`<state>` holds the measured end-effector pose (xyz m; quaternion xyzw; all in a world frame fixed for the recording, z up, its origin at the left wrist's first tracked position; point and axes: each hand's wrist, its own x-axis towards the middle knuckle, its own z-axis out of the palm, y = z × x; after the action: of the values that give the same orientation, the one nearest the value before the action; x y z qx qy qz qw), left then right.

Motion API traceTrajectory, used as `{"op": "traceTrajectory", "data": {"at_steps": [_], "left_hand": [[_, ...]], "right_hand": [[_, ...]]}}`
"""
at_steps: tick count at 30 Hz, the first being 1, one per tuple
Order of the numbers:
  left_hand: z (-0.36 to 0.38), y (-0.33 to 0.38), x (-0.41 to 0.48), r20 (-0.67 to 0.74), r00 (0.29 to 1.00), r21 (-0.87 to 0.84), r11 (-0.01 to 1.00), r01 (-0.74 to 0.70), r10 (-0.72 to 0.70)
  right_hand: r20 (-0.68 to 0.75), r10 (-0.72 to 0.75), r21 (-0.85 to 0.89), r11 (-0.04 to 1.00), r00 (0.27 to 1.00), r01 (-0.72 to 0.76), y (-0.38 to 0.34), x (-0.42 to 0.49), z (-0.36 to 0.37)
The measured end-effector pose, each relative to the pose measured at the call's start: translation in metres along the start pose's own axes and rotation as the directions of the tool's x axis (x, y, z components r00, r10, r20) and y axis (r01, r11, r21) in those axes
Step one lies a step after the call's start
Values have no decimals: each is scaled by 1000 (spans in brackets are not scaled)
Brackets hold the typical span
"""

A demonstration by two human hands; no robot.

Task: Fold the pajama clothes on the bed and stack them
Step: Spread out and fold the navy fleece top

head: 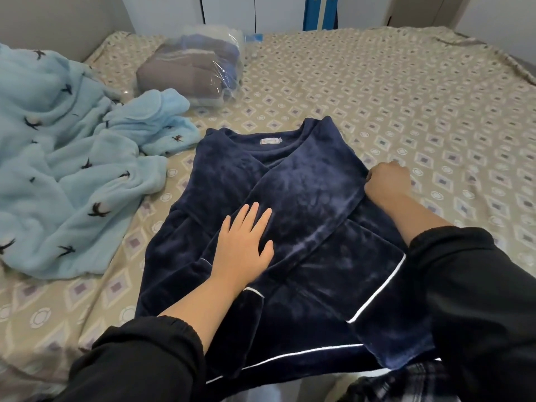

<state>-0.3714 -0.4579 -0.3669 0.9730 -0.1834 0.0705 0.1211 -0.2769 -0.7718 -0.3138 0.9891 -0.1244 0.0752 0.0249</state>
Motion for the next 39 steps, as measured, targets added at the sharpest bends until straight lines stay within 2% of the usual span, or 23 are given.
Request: {"op": "traceTrajectory", "data": {"at_steps": [1, 2, 4, 6, 8, 9, 10, 12, 13, 14, 15, 17, 19, 20, 23, 29, 32, 35, 37, 39], "left_hand": [[0, 0, 0, 2, 1000, -3, 1000, 2, -2], [-1, 1, 0, 5, 1000, -1, 1000, 4, -4], [-1, 1, 0, -1, 1000, 4, 1000, 9, -9], [-2, 1, 0, -4, 1000, -11, 1000, 19, -19], [-2, 1, 0, -8, 1000, -21, 999, 27, -27], [-2, 1, 0, -6, 1000, -18, 999, 28, -28], [-1, 1, -1, 1, 1000, -14, 999, 30, -30], [-1, 1, 0, 12, 999, -4, 999, 33, -32], [-1, 1, 0, 17, 999, 2, 999, 33, -33], [-2, 1, 0, 23, 999, 6, 999, 33, -33], [-1, 1, 0, 25, 999, 7, 999, 33, -33], [0, 0, 0, 28, 999, 9, 999, 36, -36], [1, 0, -1, 23, 999, 14, 999, 32, -32], [1, 0, -1, 18, 999, 20, 999, 28, -28], [1, 0, -1, 12, 1000, 18, 1000, 13, -13], [-5, 4, -2, 68, 998, 46, 999, -5, 2], [-14, 8, -25, 155, 982, 0, 994, -109, 108], [-24, 11, -62, 255, 934, -9, 967, -256, 250], [-31, 9, -78, 320, 899, 39, 944, -327, 298], [-38, 8, -80, 376, 873, 15, 940, -340, 310]], "right_hand": [[-43, 49, 104, 994, 998, -44, -6, -1, -8], [-107, 50, 202, 979, 993, -28, -13, -3, -15], [-200, -80, 351, 925, 976, 148, -35, -15, -23], [-133, -352, 397, 837, 926, 375, -65, -41, -13], [80, -509, 333, 824, 857, 459, -79, -73, 10], [113, -490, 259, 855, 864, 450, -70, -75, 18], [112, -397, 217, 904, 911, 367, -55, -68, 20], [214, -129, 132, 986, 968, 102, -24, -45, 17], [303, -9, 85, 996, 953, -18, -14, -33, 10], [357, 56, 43, 996, 933, -76, -13, -24, 5], [345, 53, 21, 998, 937, -64, -22, -22, -1], [178, -111, 49, 993, 978, 104, -58, -36, -8], [52, -273, 109, 958, 960, 267, -89, -72, -6], [61, -309, 127, 946, 949, 300, -97, -93, 1], [130, -289, 117, 954, 949, 275, -98, -131, 23], [202, -326, 264, 926, 924, 269, -93, -114, 27], [234, -323, 286, 924, 917, 252, -93, -112, 24], [242, -316, 276, 929, 918, 247, -96, -109, 21], [246, -310, 265, 933, 918, 244, -97, -110, 20], [254, -304, 255, 937, 918, 240, -97, -110, 18]]}}
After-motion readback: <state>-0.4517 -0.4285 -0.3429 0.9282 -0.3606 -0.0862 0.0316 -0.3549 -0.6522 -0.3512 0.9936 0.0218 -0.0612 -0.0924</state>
